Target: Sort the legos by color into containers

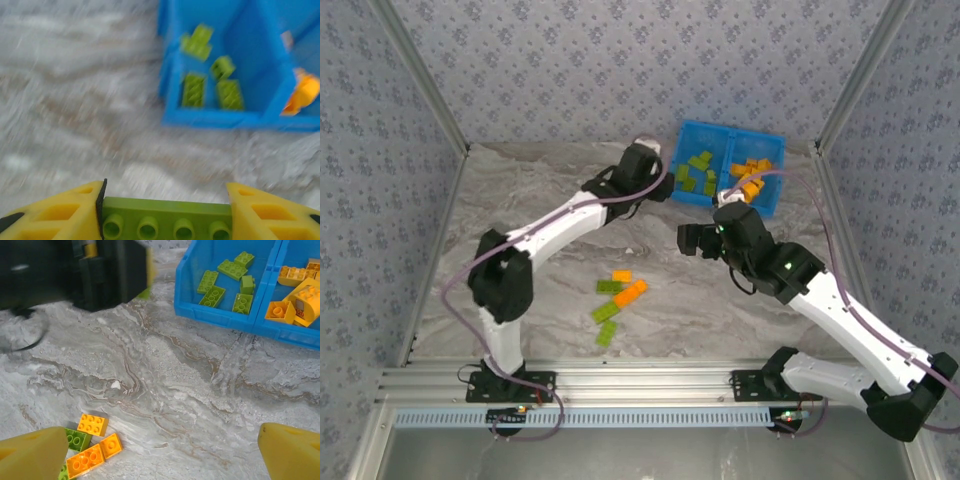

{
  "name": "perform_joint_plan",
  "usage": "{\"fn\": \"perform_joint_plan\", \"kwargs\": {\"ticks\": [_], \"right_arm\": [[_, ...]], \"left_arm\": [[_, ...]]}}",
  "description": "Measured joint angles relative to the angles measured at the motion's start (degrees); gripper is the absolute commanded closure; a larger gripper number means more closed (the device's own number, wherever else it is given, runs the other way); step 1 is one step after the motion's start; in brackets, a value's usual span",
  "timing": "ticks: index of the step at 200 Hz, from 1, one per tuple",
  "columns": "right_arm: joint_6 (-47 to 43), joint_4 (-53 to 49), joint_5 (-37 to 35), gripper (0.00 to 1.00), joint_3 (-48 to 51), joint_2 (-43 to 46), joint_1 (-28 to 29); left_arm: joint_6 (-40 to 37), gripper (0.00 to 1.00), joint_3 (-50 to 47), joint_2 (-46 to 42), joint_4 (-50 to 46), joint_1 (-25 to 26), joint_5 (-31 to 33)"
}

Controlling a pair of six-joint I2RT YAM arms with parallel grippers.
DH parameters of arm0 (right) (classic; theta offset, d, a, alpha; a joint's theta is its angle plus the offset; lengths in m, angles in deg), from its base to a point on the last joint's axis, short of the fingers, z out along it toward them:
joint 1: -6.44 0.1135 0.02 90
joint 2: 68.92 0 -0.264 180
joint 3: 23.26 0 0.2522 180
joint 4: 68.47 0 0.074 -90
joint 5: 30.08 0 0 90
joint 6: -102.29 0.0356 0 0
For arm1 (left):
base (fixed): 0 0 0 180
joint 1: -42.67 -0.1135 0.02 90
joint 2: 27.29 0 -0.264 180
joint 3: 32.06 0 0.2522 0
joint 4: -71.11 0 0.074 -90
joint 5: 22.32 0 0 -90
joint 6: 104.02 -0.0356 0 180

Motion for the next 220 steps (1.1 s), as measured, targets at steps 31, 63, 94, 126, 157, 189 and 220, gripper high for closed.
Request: {"fn": "perform_joint_plan", "kwargs": {"ticks": [31, 63, 94, 126, 157, 189, 220], "right_arm": [[0.57, -1.33, -1.03, 0.0, 0.0, 2.64, 0.0], [1.46, -3.13, -2.12, 0.0, 0.35, 6.23, 0.0], [2.25, -4.79, -3.28, 0.0, 1.57, 9.62, 0.0], [2.45, -6.08, -3.93, 0.0, 2.32, 10.05, 0.0], [2.36, -7.8, -3.98, 0.0, 3.23, 10.05, 0.0], [-0.39, -7.98, -0.07, 0.0, 5.6, 9.97, 0.48], [-3.06, -7.19, 6.23, 0.0, 8.35, 6.05, 4.42]], "left_arm": [[-5.97, 0.47, 18.18, 16.59, 3.15, 0.57, -1.44], [-8.81, 0.42, 37.29, 31.58, 1.4, 0.81, -1.46], [-9.51, 0.26, 45.99, 37.18, -1.03, 0.79, -1.44], [-9.35, 0.1, 47.5, 36.7, -1.73, 0.79, -2.56], [-8.28, 0.08, 39.65, 29.75, -2.14, 0.79, -5.79], [-7.91, 0.06, 12.24, 8.92, 5.55, 0.79, -7.04], [-10.58, 0.04, -5.95, -10.8, 9.16, 0.79, -6.05]]}}
